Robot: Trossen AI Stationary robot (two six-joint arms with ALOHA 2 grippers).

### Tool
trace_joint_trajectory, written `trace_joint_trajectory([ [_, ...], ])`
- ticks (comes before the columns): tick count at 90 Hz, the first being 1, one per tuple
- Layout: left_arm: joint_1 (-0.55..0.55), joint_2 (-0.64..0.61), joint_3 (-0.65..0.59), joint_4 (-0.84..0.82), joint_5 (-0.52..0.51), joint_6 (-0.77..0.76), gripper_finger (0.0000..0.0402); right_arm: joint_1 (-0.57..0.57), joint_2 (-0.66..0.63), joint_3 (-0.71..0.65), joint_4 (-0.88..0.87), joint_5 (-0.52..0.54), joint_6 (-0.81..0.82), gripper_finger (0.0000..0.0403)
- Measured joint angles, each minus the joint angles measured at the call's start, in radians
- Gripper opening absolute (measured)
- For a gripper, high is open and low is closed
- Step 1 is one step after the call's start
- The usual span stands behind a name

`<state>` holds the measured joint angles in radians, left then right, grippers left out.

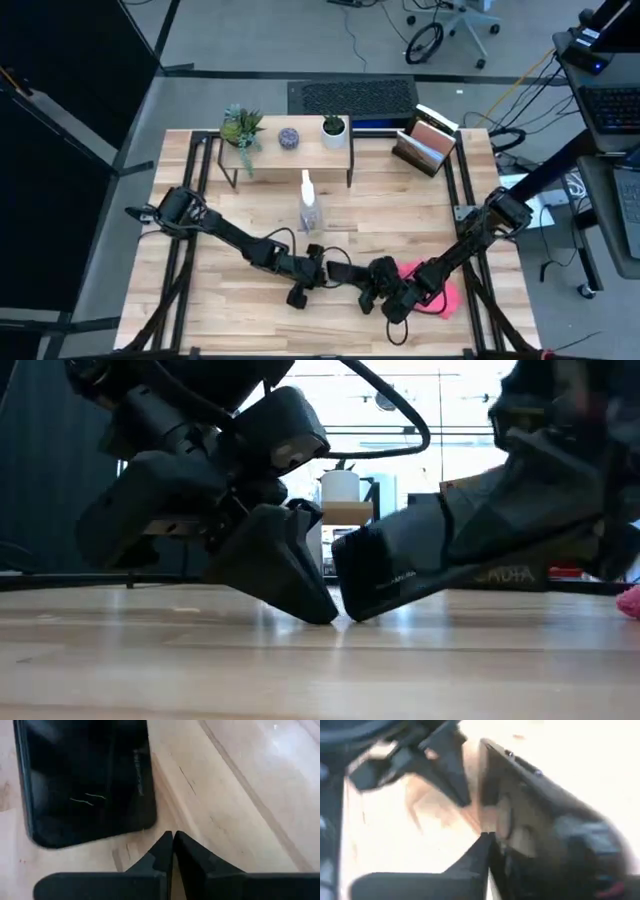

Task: Apply microfiber cloth
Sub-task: Wipe the black cellphone with the pink microfiber cloth

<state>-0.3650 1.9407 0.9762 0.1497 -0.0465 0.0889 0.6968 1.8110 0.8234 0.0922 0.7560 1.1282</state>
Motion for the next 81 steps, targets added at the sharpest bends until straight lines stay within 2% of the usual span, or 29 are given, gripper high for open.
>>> trace_joint_trajectory([
  [22, -0.011, -0.128, -0.002, -0.178, -0.006, -0.004, 0.0011, -0.002, -0.003, -0.002, 0.001, 0.007, -0.73, 0.0014],
  [37, -0.037, -0.208, -0.001, -0.224, -0.019, -0.008, 0.0011, -0.038, 0.05, 0.002, 0.08, 0.024, -0.988, 0.0012],
  [48, -0.053, -0.255, -0.001, -0.225, -0.088, -0.031, 0.0011, -0.055, 0.113, 0.002, 0.208, 0.035, -1.165, 0.0012],
  [60, -0.057, -0.286, -0.001, -0.22, -0.161, -0.03, 0.0011, -0.067, 0.19, 0.003, 0.369, 0.014, -1.287, 0.0014],
  [71, -0.053, -0.288, -0.001, -0.218, -0.178, -0.03, 0.0011, -0.078, 0.23, 0.002, 0.48, -0.015, -1.278, 0.0033],
  [81, -0.049, -0.288, 0.0, -0.217, -0.179, -0.03, 0.0011, -0.083, 0.235, 0.0, 0.478, -0.022, -1.212, 0.007],
])
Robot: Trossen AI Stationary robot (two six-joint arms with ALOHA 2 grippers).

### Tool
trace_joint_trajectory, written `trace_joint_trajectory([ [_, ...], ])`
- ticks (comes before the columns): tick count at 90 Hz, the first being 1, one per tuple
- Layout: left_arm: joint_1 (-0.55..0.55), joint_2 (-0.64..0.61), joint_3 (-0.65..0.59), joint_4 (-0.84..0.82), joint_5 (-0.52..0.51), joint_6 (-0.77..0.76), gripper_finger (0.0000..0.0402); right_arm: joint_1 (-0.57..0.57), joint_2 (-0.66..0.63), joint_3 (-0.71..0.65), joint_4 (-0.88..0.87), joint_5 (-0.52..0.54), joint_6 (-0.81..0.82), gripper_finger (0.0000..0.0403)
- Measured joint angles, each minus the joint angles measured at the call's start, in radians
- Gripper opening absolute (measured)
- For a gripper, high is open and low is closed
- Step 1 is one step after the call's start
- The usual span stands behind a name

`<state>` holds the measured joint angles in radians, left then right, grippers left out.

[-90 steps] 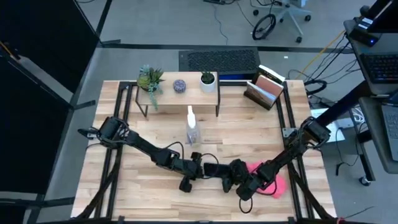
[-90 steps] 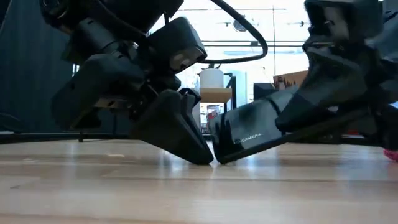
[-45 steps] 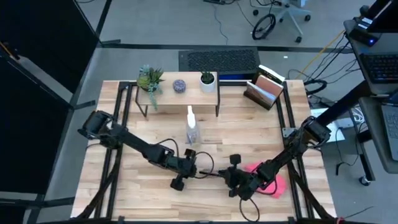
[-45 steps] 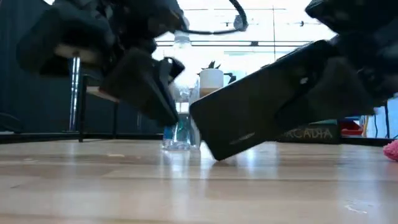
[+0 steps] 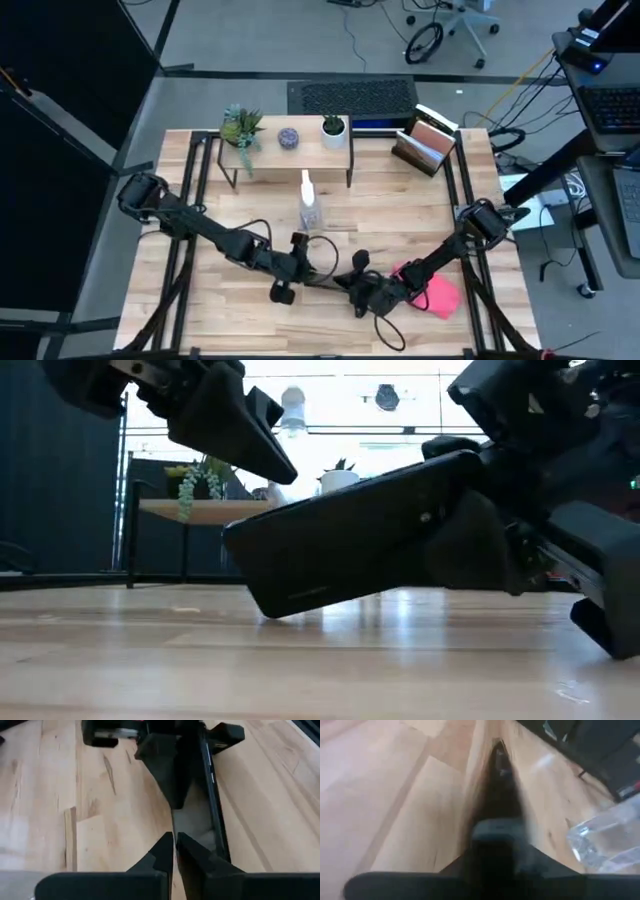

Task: Apply microfiber cloth
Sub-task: Wipe the black cellphone with the pink microfiber cloth

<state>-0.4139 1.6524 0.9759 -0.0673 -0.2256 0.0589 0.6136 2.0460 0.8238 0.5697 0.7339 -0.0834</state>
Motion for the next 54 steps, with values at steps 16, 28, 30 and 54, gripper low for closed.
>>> trace_joint_trajectory([
  [16, 0.0, 0.0, 0.0, -0.002, 0.0, 0.0, 0.0011, 0.006, 0.001, 0.0, -0.014, 0.012, 0.029, 0.0139],
  [28, 0.0, 0.0, 0.0, -0.003, 0.0, 0.0, 0.0011, 0.009, 0.003, -0.001, 0.002, 0.016, 0.022, 0.0179],
  [30, 0.0, 0.0, 0.0, -0.003, 0.0, 0.0, 0.0011, 0.009, 0.003, -0.001, 0.002, 0.016, 0.022, 0.0184],
  [54, 0.0, 0.0, 0.0, -0.003, 0.0, -0.001, 0.0011, 0.027, 0.008, -0.004, 0.105, 0.008, 0.016, 0.0206],
])
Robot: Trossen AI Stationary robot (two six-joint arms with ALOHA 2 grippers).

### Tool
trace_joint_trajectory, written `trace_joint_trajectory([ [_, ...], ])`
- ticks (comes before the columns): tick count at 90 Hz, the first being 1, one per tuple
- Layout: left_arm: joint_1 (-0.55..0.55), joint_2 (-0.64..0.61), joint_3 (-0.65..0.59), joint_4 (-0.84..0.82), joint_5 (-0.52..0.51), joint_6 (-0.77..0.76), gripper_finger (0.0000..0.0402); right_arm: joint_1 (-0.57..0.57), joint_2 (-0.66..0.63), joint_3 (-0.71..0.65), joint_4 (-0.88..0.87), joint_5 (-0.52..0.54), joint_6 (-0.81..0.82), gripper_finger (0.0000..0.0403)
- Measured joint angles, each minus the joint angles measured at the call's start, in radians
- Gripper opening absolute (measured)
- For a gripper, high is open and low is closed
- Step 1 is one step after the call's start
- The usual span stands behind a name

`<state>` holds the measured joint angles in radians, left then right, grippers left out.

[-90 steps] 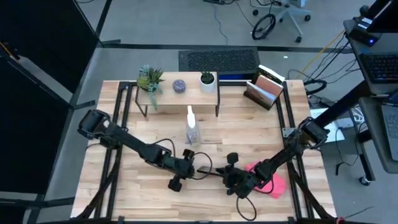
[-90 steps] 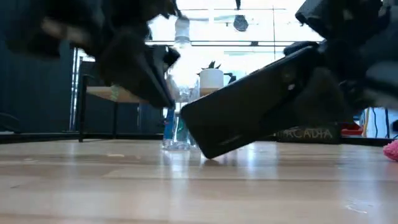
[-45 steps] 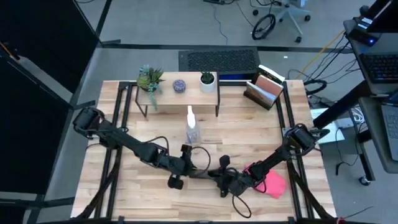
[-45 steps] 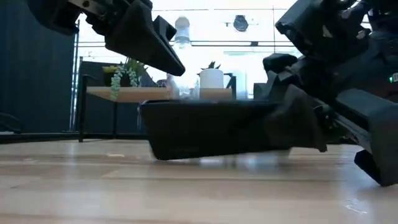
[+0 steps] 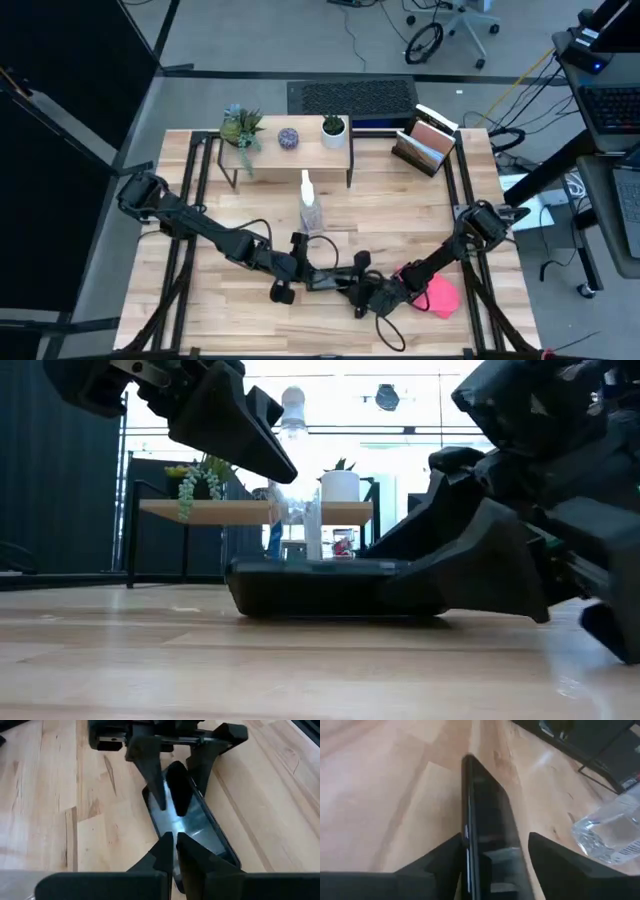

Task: Apply microfiber cloth
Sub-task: Wipe the black cellphone with the pink microfiber cloth, then return to Home Position

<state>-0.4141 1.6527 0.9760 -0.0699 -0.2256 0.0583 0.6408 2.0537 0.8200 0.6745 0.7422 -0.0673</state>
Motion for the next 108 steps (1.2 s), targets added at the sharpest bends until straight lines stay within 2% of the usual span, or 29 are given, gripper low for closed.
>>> trace_joint_trajectory([
  [9, 0.0, 0.0, 0.0, 0.004, 0.0, 0.0, 0.0011, 0.016, -0.007, 0.012, 0.01, -0.01, -0.01, 0.0207],
  [22, 0.0, 0.0, 0.0, 0.011, 0.0, 0.0, 0.0011, 0.036, -0.069, 0.034, -0.08, 0.0, 0.047, 0.0226],
  [39, 0.0, 0.0, 0.0, 0.009, 0.0, 0.0, 0.0011, 0.067, -0.264, 0.04, -0.42, 0.008, 0.19, 0.0248],
  [50, 0.0, 0.0, 0.0, 0.009, 0.0, 0.0, 0.0011, 0.084, -0.433, 0.04, -0.719, 0.008, 0.398, 0.0246],
  [61, 0.0, 0.0, 0.0, 0.009, 0.0, -0.001, 0.0011, 0.088, -0.57, 0.04, -0.935, -0.018, 0.633, 0.0236],
  [76, 0.0, 0.0, 0.0, 0.009, 0.0, -0.001, 0.0011, 0.088, -0.655, 0.04, -1.14, -0.179, 0.798, 0.022],
  [87, 0.002, 0.0, 0.0, 0.01, 0.0, -0.027, 0.0011, 0.088, -0.685, 0.04, -1.304, -0.233, 0.957, 0.0205],
  [95, 0.004, 0.0, 0.0, 0.024, 0.0, -0.027, 0.001, 0.088, -0.689, 0.04, -1.322, -0.234, 0.977, 0.0189],
  [108, 0.008, -0.016, 0.004, 0.036, 0.0, -0.028, 0.0002, 0.086, -0.687, 0.04, -1.252, -0.221, 0.858, 0.0138],
])
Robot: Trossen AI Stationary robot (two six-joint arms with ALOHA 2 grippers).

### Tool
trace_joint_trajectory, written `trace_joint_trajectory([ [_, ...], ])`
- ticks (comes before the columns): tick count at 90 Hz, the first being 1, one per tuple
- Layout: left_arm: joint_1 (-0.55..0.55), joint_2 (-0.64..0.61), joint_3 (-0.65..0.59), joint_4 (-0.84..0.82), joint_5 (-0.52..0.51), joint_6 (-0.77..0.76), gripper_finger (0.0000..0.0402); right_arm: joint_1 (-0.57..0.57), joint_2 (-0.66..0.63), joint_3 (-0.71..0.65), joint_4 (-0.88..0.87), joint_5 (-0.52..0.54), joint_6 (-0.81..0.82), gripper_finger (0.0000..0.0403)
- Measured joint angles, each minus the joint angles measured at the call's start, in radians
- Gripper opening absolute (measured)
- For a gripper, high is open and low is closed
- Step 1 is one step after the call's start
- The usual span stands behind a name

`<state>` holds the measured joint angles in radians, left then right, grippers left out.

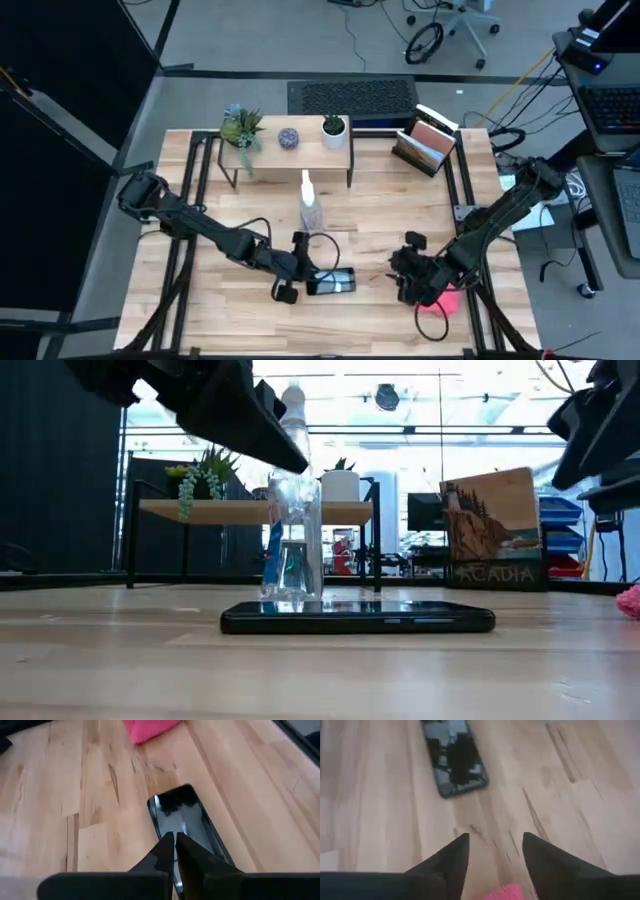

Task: Apply microfiber cloth
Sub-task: Return to Home Position

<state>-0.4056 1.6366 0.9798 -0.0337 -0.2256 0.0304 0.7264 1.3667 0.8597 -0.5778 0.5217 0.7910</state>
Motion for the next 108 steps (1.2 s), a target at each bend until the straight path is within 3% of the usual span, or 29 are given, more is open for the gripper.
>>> trace_joint_trajectory([
  [20, 0.081, -0.232, -0.06, -0.099, 0.032, 0.023, 0.0, -0.166, -0.071, -0.001, 0.129, -0.042, -0.381, 0.0012],
  [34, 0.193, -0.474, -0.221, -0.123, 0.152, 0.002, 0.0, -0.379, -0.201, -0.129, 0.302, -0.275, -0.547, 0.0005],
  [45, 0.261, -0.69, -0.378, -0.102, 0.163, -0.001, 0.0, -0.5, -0.385, -0.322, 0.525, -0.426, -0.592, 0.0002],
  [52, 0.288, -0.822, -0.437, -0.091, 0.145, -0.049, 0.0, -0.553, -0.512, -0.427, 0.63, -0.408, -0.601, 0.0003],
  [60, 0.301, -0.942, -0.473, -0.117, 0.088, -0.102, 0.0, -0.589, -0.63, -0.497, 0.631, -0.342, -0.546, 0.0003],
  [70, 0.299, -1.031, -0.495, -0.114, 0.084, -0.123, 0.0, -0.599, -0.734, -0.566, 0.654, -0.336, -0.473, 0.0003],
  [81, 0.302, -1.057, -0.511, -0.104, 0.092, -0.094, 0.0, -0.598, -0.807, -0.68, 0.8, -0.369, -0.617, 0.0003],
  [95, 0.309, -1.076, -0.579, -0.066, 0.114, -0.105, 0.0, -0.638, -0.9, -0.837, 0.995, -0.364, -0.67, 0.0004],
  [108, 0.316, -1.127, -0.656, -0.055, 0.118, -0.146, 0.0, -0.649, -0.965, -0.844, 0.887, -0.363, -0.673, 0.0004],
])
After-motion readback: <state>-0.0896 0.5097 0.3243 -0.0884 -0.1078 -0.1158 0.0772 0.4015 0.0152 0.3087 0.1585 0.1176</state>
